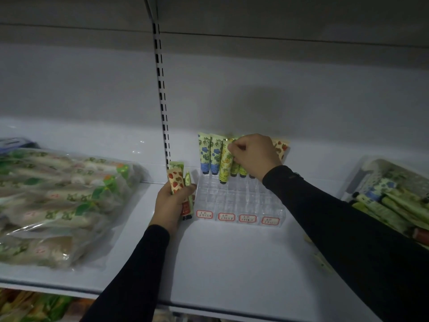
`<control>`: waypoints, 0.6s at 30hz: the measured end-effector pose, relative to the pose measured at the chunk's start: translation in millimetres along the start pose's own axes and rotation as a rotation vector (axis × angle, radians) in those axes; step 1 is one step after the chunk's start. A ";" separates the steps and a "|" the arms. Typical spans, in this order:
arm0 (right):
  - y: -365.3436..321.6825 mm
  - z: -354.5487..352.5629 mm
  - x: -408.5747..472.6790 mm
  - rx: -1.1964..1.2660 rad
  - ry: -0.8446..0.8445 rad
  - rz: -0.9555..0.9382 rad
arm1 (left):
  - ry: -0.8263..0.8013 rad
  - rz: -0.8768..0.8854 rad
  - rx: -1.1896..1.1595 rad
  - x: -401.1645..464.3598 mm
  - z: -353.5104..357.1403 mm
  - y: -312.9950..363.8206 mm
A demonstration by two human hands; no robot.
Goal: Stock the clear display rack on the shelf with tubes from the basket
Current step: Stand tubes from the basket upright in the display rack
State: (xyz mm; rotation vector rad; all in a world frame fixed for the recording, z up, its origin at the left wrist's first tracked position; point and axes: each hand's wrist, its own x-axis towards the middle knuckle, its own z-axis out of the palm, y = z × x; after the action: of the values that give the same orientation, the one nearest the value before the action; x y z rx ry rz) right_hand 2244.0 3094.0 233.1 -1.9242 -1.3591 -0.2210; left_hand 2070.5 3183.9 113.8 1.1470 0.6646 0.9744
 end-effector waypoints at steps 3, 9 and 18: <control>-1.3 0.0 2.8 -0.036 -0.019 -0.035 | 0.002 -0.002 0.007 1.1 -1.0 -0.7; -1.4 1.2 5.0 -0.076 -0.002 -0.058 | 0.010 -0.008 0.013 1.2 0.3 -0.5; 4.3 4.7 5.5 0.000 -0.018 0.005 | 0.009 -0.008 0.001 -1.0 1.8 2.0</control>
State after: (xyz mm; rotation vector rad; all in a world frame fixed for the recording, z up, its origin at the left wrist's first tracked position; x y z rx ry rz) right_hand 2248.7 3100.5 230.7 -1.9333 -1.3658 -0.2015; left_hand 2071.0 3182.5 116.3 1.1405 0.6765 0.9730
